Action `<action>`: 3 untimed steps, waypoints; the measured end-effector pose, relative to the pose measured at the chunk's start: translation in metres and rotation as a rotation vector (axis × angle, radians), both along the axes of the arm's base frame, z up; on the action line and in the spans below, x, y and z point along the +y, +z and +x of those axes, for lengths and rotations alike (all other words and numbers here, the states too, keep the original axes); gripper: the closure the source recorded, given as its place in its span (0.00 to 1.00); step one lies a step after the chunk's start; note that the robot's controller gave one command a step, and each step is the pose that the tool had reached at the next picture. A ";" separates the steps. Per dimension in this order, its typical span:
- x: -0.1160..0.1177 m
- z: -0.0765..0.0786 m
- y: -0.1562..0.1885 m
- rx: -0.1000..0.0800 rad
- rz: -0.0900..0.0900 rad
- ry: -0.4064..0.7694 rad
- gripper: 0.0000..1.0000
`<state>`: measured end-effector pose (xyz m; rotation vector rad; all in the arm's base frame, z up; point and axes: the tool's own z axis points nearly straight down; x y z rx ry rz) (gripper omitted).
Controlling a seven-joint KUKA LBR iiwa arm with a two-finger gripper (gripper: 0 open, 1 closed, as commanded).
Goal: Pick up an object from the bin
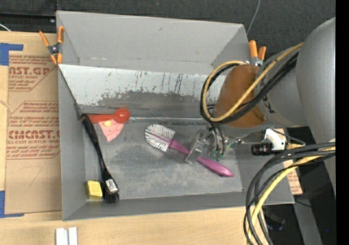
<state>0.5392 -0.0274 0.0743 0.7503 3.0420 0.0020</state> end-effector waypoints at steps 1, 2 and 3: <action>0.000 0.000 0.000 0.000 0.000 0.000 1.00; 0.014 -0.002 -0.004 -0.001 -0.002 0.019 1.00; 0.012 -0.003 -0.001 0.001 -0.001 0.008 1.00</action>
Offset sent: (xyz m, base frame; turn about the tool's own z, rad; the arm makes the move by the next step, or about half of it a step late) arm -0.0021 0.0143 -0.0043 -0.0190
